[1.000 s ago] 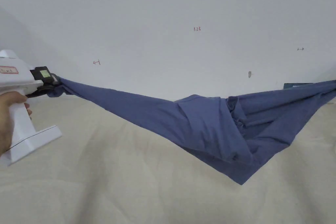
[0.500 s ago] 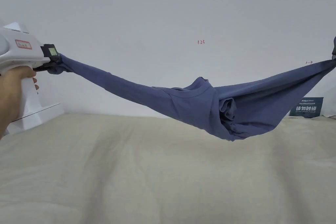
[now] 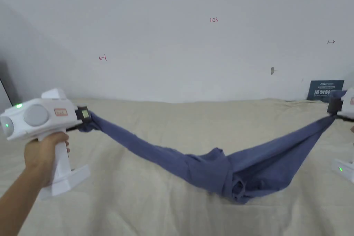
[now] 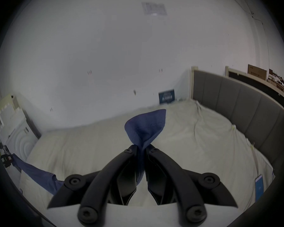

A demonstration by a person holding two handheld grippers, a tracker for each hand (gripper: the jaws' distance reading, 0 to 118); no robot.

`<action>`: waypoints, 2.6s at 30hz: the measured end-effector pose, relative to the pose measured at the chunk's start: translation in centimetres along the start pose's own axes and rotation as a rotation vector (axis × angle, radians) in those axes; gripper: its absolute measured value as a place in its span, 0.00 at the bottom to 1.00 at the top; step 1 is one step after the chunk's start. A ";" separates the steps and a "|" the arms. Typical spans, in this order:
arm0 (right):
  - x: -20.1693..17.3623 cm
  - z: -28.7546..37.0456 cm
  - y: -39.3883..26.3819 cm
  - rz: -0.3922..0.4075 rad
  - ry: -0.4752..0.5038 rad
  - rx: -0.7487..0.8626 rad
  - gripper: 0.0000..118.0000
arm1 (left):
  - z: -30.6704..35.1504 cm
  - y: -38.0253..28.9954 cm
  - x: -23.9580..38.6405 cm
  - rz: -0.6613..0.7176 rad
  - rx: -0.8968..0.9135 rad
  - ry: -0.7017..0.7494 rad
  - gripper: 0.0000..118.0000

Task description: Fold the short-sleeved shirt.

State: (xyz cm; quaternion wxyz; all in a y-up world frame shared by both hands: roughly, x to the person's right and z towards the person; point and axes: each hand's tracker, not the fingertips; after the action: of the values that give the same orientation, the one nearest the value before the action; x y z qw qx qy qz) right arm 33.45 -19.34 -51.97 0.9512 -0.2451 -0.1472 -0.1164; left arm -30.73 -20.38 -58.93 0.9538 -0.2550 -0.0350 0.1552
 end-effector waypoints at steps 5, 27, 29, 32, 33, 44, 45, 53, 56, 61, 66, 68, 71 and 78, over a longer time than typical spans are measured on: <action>1.4 0.1 -7.7 0.035 -0.012 -0.102 0.05 | 0.7 -8.0 -2.0 -0.012 -0.101 0.021 0.03; 10.2 15.4 -27.8 0.041 -0.012 -0.333 0.05 | 11.9 -25.4 -12.2 -0.129 -0.388 0.137 0.03; 11.0 16.3 -28.5 0.042 -0.017 -0.356 0.05 | 13.2 -26.1 -12.8 -0.129 -0.400 0.143 0.03; 12.0 17.6 -29.3 0.032 -0.026 -0.375 0.05 | 15.0 -26.7 -13.9 -0.113 -0.409 0.143 0.03; 12.3 17.9 -29.5 0.032 -0.030 -0.378 0.05 | 16.0 -27.0 -13.5 -0.110 -0.411 0.145 0.03; 13.4 16.3 -32.3 0.016 -0.096 -0.520 0.05 | 16.6 -29.9 -15.0 -0.117 -0.495 0.185 0.03; 13.4 15.8 -32.5 0.025 -0.108 -0.538 0.05 | 16.5 -30.2 -14.8 -0.122 -0.504 0.189 0.03; 13.3 15.6 -33.5 -0.003 -0.123 -0.557 0.06 | 16.3 -31.1 -14.7 -0.104 -0.525 0.200 0.04; 13.1 16.1 -33.4 -0.001 -0.116 -0.544 0.06 | 16.6 -31.0 -14.5 -0.105 -0.515 0.198 0.05; 12.7 17.6 -32.6 0.019 -0.098 -0.501 0.45 | 17.1 -30.2 -13.9 -0.098 -0.477 0.212 0.70; 11.1 20.1 -29.4 0.037 -0.056 -0.370 0.77 | 18.8 -27.4 -11.5 -0.104 -0.347 0.182 0.97; 10.0 21.4 -27.6 0.050 -0.026 -0.294 0.78 | 19.5 -25.6 -10.2 -0.114 -0.286 0.167 0.97; 8.0 23.2 -24.7 0.075 0.025 -0.188 0.82 | 20.6 -22.9 -7.7 -0.147 -0.194 0.121 0.97; 3.1 26.9 -19.0 0.130 0.107 0.065 0.89 | 23.5 -17.9 -1.4 -0.234 0.033 0.057 0.97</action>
State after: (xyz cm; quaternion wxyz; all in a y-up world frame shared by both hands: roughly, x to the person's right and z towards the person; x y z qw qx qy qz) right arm 24.75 -22.54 -20.25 0.9707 -0.2165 -0.0836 -0.0626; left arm -30.46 -24.36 -29.62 0.9700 -0.2377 -0.0350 0.0359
